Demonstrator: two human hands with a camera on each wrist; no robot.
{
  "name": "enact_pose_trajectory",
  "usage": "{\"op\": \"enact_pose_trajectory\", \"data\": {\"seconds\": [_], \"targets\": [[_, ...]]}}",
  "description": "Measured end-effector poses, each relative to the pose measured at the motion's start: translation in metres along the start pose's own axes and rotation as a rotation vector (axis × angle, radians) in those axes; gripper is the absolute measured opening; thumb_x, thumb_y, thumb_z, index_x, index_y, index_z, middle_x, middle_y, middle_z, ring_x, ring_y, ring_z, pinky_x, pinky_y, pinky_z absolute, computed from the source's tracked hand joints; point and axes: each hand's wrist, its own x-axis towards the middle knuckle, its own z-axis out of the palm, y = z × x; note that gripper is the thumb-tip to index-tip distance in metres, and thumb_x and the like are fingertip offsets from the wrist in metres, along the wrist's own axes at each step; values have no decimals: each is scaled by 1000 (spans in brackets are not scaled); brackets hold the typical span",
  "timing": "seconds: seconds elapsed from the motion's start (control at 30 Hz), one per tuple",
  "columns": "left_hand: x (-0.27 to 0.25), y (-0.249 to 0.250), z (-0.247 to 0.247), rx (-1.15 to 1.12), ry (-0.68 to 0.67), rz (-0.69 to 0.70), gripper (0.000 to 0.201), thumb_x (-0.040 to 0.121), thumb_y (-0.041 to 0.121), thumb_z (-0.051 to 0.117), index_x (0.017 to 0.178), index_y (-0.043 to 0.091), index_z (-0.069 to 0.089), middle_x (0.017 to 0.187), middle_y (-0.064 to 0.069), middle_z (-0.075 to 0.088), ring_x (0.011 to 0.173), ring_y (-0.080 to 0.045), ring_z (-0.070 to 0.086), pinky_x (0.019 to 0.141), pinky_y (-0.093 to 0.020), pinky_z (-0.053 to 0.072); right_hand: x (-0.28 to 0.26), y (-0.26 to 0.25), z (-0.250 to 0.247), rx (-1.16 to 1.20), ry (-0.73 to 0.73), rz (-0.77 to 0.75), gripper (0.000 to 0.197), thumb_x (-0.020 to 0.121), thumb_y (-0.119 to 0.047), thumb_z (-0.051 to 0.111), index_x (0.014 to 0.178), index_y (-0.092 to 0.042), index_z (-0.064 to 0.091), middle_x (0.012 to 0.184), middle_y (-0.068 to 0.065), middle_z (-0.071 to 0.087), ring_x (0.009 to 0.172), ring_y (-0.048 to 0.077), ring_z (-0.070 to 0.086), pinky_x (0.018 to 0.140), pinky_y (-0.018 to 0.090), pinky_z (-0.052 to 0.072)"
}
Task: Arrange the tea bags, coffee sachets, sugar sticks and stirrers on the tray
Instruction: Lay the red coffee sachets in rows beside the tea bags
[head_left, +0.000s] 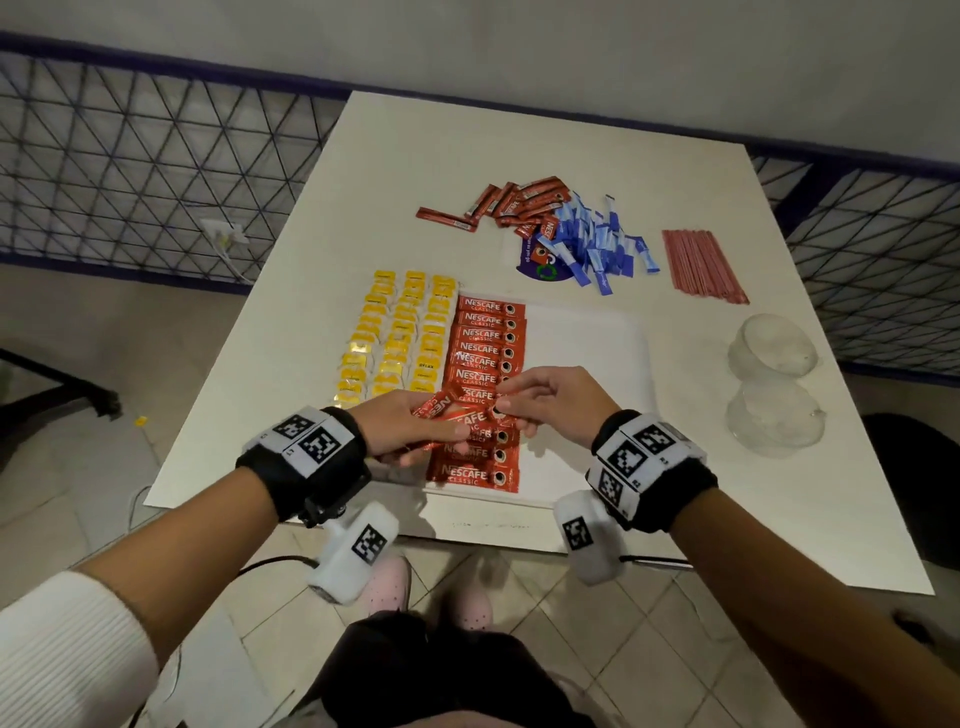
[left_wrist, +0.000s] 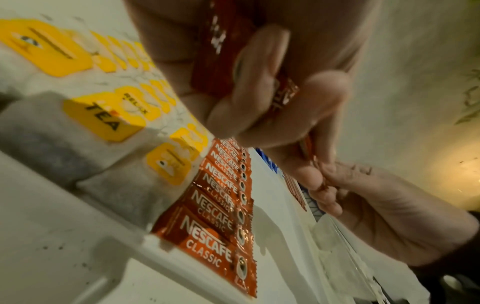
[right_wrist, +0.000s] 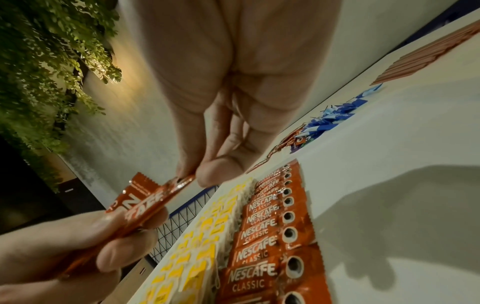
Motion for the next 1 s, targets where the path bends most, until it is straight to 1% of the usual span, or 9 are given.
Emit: {"op": "enact_pose_trajectory", "data": {"seconds": [0.23,0.4,0.53,0.6,0.63,0.7,0.8,0.87,1.0], "targets": [[3,-16,-3,-134,256,-15,31,78,39,67,85,10,61,37,10,41,31,-5,30,33,-14,23,5,5,3,56,-48,31,14,82,-6,65,95,-2,64,64,6,63,49,6,58,59,15,53],[2,-25,-3,-146,265,-57,39,65,50,69,69,15,54,39,8,42,34,-8,32,36,-16,25,4,9,6,175,-119,80,6,83,-3,63,86,-9,62,64,6,64,52,9,61,59,18,54],[2,-28,5,-112,299,-40,14,80,36,67,74,24,63,38,12,50,34,-6,36,35,-15,27,2,18,7,177,-144,123,8,84,-1,62,84,-8,62,64,8,63,50,9,61,57,18,54],[3,-32,6,-65,347,12,14,83,28,67,70,24,62,44,16,57,42,-1,47,43,-11,36,0,24,5,205,-138,157,9,83,1,62,84,-8,62,64,8,64,50,9,62,57,17,55],[4,-35,6,-48,359,36,15,82,25,68,68,23,62,53,16,61,55,-3,54,54,-12,43,-2,28,5,213,-136,170,9,83,2,62,84,-7,62,65,9,64,51,9,62,58,17,55],[7,-40,7,22,362,43,15,80,25,71,67,25,63,70,10,63,75,-13,58,74,-23,48,-4,36,4,184,-132,190,9,84,0,61,87,-7,63,68,9,64,51,9,61,60,18,55],[10,-41,12,310,310,50,13,85,31,65,77,21,64,82,6,58,83,-14,56,73,-21,45,-7,49,5,9,-101,199,7,85,-6,63,89,-10,65,67,4,62,55,10,57,67,23,52],[12,-40,16,487,254,67,22,89,33,58,93,13,66,89,3,55,91,-16,56,78,-24,42,-10,54,5,-68,-79,201,5,85,-7,64,89,-9,66,63,0,60,55,10,53,63,19,49],[14,-39,20,681,211,45,27,93,33,53,113,19,63,108,4,56,103,-14,54,89,-26,42,-13,62,8,-137,-68,203,8,82,-6,67,86,-13,65,61,-4,59,57,9,51,63,19,46]]}}
